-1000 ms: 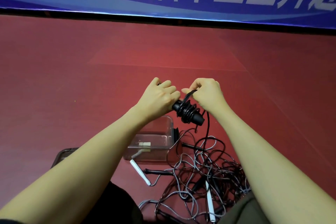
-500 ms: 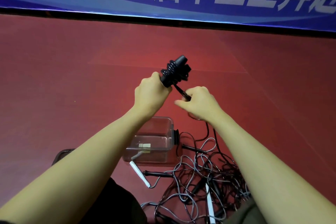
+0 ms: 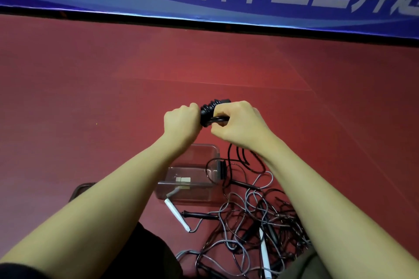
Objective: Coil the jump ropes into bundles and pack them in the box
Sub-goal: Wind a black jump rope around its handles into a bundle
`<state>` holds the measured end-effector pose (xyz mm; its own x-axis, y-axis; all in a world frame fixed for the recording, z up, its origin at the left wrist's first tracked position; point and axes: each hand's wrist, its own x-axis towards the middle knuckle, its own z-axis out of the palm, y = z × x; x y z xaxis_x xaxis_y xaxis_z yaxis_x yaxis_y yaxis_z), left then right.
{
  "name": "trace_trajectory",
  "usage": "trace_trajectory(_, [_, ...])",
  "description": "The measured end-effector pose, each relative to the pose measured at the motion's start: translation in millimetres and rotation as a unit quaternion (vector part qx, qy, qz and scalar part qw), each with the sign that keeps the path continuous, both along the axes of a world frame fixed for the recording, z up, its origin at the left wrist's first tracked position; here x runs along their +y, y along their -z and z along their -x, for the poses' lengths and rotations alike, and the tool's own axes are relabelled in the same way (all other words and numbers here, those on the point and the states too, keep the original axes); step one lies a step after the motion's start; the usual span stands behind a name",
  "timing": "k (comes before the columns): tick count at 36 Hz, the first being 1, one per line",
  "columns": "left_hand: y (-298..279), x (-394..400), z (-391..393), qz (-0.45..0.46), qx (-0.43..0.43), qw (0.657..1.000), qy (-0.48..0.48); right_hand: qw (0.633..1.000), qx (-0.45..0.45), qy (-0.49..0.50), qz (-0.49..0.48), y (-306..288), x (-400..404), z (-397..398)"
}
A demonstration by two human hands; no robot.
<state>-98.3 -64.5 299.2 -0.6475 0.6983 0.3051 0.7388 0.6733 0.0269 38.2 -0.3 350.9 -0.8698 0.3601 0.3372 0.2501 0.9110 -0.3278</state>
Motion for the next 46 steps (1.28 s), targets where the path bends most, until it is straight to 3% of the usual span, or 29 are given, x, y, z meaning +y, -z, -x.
trace_trajectory(5, [2, 1, -8, 0.082, 0.083, 0.991, 0.067, 0.992, -0.044, 0.000, -0.119, -3, 5, -2])
trace_trajectory(8, [2, 0, -13, 0.083, 0.131, 0.981, 0.118, 0.988, -0.034, 0.035, -0.148, 0, 11, -2])
trace_trajectory(10, [-1, -1, -15, 0.073, 0.177, 0.972, 0.139, 0.988, -0.027, 0.063, -0.137, 3, 14, -3])
trace_trajectory(18, [1, 5, -14, 0.051, 0.209, 0.930, 0.297, 0.987, -0.034, 0.151, -0.039, 9, 32, -8])
trace_trajectory(22, [5, 5, -14, -0.027, 0.254, 0.891, 0.374, 0.985, -0.069, 0.157, -0.034, 11, 42, -10])
trace_trajectory(27, [5, 5, -21, -0.141, 0.245, 0.866, 0.413, 0.986, -0.068, 0.150, -0.008, 14, 49, -14])
trace_trajectory(29, [0, 5, -29, -0.165, 0.197, 0.872, 0.416, 0.986, -0.067, 0.151, 0.004, 13, 49, -15])
trace_trajectory(33, [-14, 0, -50, -0.191, -0.069, 0.924, 0.323, 0.989, -0.056, 0.136, 0.019, 12, 48, -23])
trace_trajectory(36, [-17, 2, -55, -0.267, -0.226, 0.905, 0.244, 0.985, -0.059, 0.158, 0.027, 12, 46, -25])
trace_trajectory(41, [-13, 11, -50, -0.318, -0.345, 0.875, 0.120, 0.980, -0.090, 0.149, -0.093, 20, 47, -15])
trace_trajectory(46, [-7, 15, -47, -0.291, -0.383, 0.874, 0.069, 0.984, -0.110, 0.114, -0.085, 24, 42, -14])
